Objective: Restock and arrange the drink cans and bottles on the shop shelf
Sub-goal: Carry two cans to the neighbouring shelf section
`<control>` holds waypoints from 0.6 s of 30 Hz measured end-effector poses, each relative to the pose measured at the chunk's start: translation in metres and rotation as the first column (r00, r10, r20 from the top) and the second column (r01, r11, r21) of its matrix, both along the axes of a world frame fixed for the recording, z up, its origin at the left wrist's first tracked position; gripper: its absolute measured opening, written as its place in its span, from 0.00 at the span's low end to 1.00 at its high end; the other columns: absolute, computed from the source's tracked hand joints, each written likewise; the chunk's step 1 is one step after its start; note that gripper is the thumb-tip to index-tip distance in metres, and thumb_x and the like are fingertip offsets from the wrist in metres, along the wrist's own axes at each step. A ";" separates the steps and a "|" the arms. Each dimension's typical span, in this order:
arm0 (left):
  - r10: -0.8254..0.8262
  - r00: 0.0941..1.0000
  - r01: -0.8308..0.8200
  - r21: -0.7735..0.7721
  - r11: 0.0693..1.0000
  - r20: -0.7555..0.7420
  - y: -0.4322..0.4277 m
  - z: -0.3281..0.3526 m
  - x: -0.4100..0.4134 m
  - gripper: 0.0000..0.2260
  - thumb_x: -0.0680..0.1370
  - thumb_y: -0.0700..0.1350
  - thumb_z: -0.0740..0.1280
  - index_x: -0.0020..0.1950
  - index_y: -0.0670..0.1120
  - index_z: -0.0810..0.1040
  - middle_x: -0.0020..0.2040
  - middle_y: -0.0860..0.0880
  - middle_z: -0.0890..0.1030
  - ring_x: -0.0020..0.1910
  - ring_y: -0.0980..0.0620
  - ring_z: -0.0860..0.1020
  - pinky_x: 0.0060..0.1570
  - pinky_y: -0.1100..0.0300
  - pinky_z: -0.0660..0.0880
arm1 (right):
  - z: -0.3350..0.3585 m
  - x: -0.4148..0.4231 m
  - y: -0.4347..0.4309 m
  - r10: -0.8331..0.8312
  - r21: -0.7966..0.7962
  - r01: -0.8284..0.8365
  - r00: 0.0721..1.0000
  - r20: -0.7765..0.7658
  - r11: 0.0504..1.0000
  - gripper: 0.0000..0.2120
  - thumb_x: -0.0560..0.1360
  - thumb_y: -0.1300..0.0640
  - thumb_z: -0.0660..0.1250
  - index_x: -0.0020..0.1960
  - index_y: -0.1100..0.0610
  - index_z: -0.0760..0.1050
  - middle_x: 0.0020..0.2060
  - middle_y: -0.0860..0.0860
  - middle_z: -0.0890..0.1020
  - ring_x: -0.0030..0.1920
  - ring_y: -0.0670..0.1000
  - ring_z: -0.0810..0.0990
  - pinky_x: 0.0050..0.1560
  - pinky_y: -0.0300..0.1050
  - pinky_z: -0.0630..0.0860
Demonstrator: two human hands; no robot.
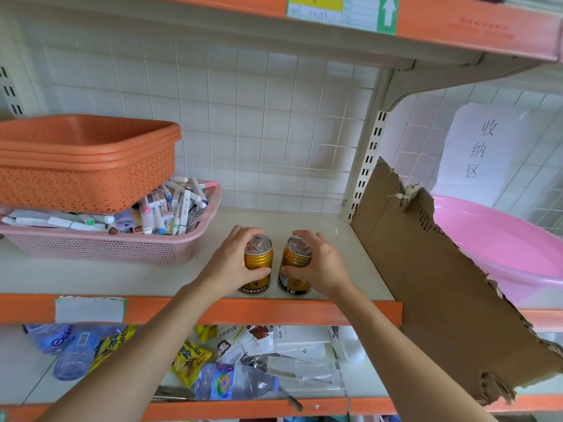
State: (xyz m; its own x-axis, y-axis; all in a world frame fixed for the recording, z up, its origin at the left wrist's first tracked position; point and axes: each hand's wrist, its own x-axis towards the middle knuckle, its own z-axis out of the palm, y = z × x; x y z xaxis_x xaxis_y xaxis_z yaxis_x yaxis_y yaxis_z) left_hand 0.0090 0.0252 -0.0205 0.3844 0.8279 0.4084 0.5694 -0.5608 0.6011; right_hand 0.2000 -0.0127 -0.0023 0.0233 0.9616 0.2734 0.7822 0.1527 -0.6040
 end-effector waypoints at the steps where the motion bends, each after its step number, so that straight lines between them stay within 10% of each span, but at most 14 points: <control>1: 0.011 0.999 -0.011 0.008 1.000 0.033 -0.002 0.000 -0.001 0.30 0.67 0.46 0.76 0.66 0.48 0.68 0.58 0.52 0.68 0.59 0.53 0.71 0.53 0.64 0.68 | 0.001 0.000 -0.004 -0.011 0.023 0.011 1.000 -0.020 1.000 0.35 0.64 0.52 0.77 0.67 0.52 0.67 0.58 0.51 0.74 0.57 0.52 0.75 0.49 0.38 0.73; 9: 0.018 0.948 -0.069 0.151 0.986 0.316 -0.046 0.019 -0.024 0.31 0.64 0.52 0.77 0.63 0.50 0.71 0.58 0.58 0.70 0.58 0.60 0.70 0.56 0.65 0.68 | 0.020 0.006 -0.062 -0.019 0.201 0.087 0.947 -0.320 0.976 0.31 0.59 0.48 0.79 0.57 0.46 0.68 0.50 0.45 0.79 0.50 0.46 0.79 0.49 0.49 0.79; 18: 0.114 0.973 -0.139 0.113 0.984 0.200 -0.152 0.010 -0.062 0.28 0.61 0.60 0.71 0.60 0.64 0.68 0.55 0.62 0.71 0.56 0.62 0.73 0.54 0.75 0.66 | -0.005 0.025 -0.133 0.114 0.140 -0.083 0.966 -0.230 0.987 0.33 0.56 0.39 0.73 0.60 0.41 0.69 0.53 0.42 0.78 0.53 0.44 0.78 0.51 0.47 0.79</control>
State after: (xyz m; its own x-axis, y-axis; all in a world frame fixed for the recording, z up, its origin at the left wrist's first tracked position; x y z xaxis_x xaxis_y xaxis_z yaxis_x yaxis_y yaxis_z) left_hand -0.0527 -0.1268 -0.0101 0.1841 0.8022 0.5680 0.5219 -0.5695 0.6351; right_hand 0.2247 -0.1459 -0.0069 0.0093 0.9197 0.3926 0.5964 0.3100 -0.7404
